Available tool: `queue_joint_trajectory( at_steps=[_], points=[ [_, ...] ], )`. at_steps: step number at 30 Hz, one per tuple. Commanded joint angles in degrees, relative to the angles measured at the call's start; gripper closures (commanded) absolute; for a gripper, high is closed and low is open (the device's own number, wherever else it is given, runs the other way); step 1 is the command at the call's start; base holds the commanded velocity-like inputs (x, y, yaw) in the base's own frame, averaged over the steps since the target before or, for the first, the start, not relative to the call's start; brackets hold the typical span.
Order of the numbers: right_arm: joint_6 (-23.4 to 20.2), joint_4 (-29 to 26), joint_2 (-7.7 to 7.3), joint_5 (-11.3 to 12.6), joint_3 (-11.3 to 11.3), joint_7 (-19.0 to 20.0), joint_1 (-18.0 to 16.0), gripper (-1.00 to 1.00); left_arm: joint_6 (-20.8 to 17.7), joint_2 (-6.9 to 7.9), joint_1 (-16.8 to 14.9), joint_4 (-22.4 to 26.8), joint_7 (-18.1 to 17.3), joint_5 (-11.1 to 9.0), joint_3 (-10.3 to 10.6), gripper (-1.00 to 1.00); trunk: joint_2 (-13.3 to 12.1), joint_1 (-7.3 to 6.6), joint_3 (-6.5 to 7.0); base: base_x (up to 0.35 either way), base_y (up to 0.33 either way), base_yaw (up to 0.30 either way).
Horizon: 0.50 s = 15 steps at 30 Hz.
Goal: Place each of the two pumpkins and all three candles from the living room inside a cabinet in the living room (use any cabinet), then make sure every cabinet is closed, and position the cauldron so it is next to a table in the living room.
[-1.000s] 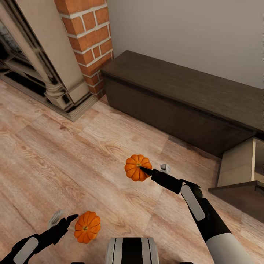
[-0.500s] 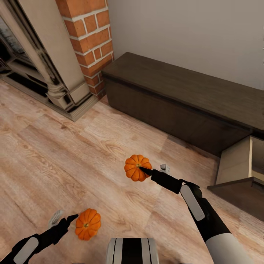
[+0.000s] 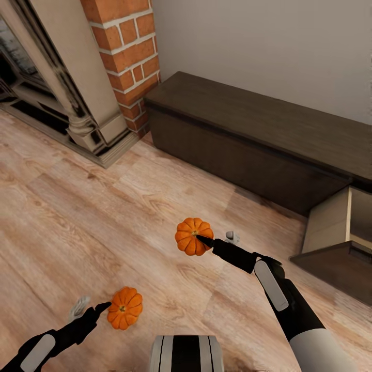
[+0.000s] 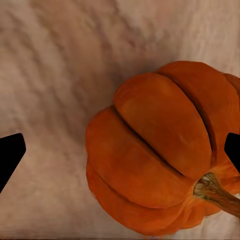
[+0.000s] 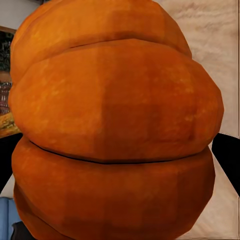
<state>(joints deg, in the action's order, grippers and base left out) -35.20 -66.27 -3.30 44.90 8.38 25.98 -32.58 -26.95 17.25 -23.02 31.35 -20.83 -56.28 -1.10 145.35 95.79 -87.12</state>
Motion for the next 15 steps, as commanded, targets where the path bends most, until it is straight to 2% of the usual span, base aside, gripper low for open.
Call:
queue_joint_trajectory(
  at_steps=[1, 4, 8, 15],
  points=[
    [-0.2, 0.0, -0.04, 0.3, 0.1, 0.0, 0.0, 1.00, -0.5, -0.02, 0.0, 0.0, 0.0, -0.4, -0.1, -1.00, 0.0, -0.02, -0.03, -0.126, -0.163, 0.000],
    [-0.2, -0.1, -0.04, 0.3, 0.1, 0.0, 0.0, 1.00, -0.5, -0.09, 0.0, 0.0, 0.0, -0.4, -0.1, -1.00, 0.0, -0.02, -0.03, -0.124, -0.165, 0.000],
    [-0.2, -0.1, -0.04, 0.3, 0.1, 0.0, 0.0, 1.00, -0.4, -0.15, 0.0, 0.0, 0.0, -0.4, 0.0, -1.00, 0.0, -0.02, -0.03, -0.031, -0.042, 0.000],
    [-0.2, -0.1, -0.04, 0.3, 0.1, 0.0, 0.0, 1.00, -0.4, -0.10, 0.0, 0.0, 0.0, -0.4, 0.0, -1.00, 0.0, -0.02, -0.03, 0.067, -0.069, 0.000]
  ],
)
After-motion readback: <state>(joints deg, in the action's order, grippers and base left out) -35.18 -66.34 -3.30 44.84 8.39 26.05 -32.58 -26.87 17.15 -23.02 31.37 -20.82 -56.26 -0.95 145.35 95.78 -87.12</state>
